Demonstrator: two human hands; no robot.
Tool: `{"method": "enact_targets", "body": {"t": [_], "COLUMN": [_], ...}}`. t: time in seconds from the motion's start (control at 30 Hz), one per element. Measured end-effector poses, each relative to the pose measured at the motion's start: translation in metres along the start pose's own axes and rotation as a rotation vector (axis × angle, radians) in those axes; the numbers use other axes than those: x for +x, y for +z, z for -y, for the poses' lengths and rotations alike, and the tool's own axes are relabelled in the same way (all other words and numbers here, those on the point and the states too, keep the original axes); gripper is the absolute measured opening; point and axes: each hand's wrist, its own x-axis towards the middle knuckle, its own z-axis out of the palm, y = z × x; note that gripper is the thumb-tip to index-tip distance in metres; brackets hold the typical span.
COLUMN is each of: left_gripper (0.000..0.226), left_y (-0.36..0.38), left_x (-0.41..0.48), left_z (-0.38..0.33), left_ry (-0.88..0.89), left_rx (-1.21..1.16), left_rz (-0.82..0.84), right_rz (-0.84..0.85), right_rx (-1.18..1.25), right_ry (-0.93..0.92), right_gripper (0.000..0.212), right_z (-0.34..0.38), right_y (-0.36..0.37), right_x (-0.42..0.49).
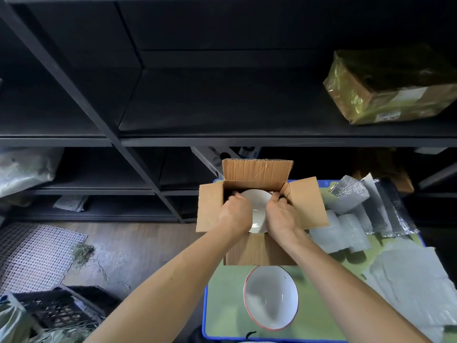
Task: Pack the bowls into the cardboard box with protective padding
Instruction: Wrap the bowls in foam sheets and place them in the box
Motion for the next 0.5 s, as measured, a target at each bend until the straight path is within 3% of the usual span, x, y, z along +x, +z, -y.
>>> {"method": "enact_targets", "body": {"t": [0.13,0.33,0.5], "left_gripper": [0.052,0.05,0.06], "left_y": [-0.004,-0.012,-0.013], "left_x": [-0.005,-0.002,-0.002], "left_z": [0.009,0.019,0.014], "left_ry": [0.044,0.101,0.127], "left_rx": [-0.036,-0.065,-0.041], "left_rz": [-0.019,0.085,0.08], "right_rz": [0.001,0.076,0.056], "right_rx": [-0.017,0.003,-0.031], "right_ry": [-0.037,-0.12,-0.161], "right_gripper": [0.074,0.075,0.059], "right_z": [-0.004,-0.014,-0.012], "right_y": [0.0,-0.01,-0.008], "right_x": [-0.002,-0.005,-0.01]}}
